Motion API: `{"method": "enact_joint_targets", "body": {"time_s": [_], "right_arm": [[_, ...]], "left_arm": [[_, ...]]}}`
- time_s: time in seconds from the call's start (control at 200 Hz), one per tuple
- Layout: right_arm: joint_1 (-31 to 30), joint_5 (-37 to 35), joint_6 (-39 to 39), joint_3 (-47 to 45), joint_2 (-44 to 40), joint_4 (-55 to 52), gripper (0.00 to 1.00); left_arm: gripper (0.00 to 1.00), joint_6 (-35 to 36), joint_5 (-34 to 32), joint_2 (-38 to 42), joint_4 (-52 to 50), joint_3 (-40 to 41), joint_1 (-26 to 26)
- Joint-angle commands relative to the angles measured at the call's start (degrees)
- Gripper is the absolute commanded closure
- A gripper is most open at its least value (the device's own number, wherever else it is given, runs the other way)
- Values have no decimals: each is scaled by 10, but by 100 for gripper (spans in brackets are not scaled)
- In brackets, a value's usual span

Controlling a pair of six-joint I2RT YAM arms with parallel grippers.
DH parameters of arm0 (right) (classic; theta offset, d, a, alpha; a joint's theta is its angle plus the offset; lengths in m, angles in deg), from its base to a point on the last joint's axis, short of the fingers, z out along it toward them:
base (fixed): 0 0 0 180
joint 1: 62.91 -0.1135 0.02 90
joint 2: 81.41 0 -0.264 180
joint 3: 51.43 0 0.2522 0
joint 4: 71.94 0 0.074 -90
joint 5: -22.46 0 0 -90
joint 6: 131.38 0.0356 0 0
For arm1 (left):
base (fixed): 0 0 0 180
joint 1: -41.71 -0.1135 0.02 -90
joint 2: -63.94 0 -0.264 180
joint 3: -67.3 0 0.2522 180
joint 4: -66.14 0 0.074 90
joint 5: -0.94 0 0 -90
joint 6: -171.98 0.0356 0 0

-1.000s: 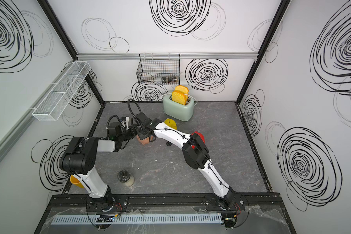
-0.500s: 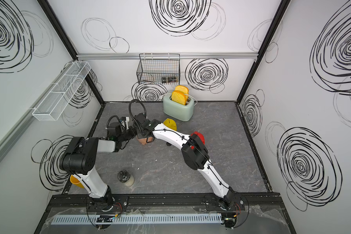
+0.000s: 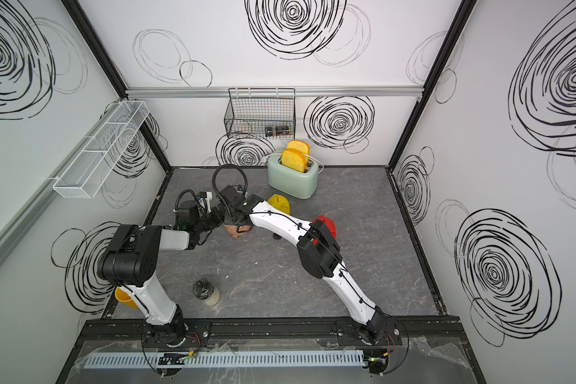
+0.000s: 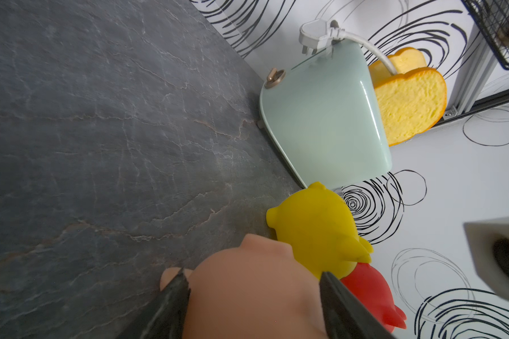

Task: Close piggy banks
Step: Screw the knob on the piggy bank.

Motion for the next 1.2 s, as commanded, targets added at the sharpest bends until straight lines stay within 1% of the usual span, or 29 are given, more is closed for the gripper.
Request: {"method": "enact_joint_targets", "body": {"time_s": [0.0,0.29,0.545,1.191], "right_arm": [[6,0,43,8,27,-27,100],[9,-5,58,8,22,-29,100],[12,-1,57,8,19,-29,98],[12,2,5,4,-15,-12,89]], "left_arm": [[27,-8,8,-14,-16,16,3],[27,-9,6,-13,-14,17,4],[27,-10,6,-10,-13,18,6],[27,-11,4,1,-13,22,5]]}}
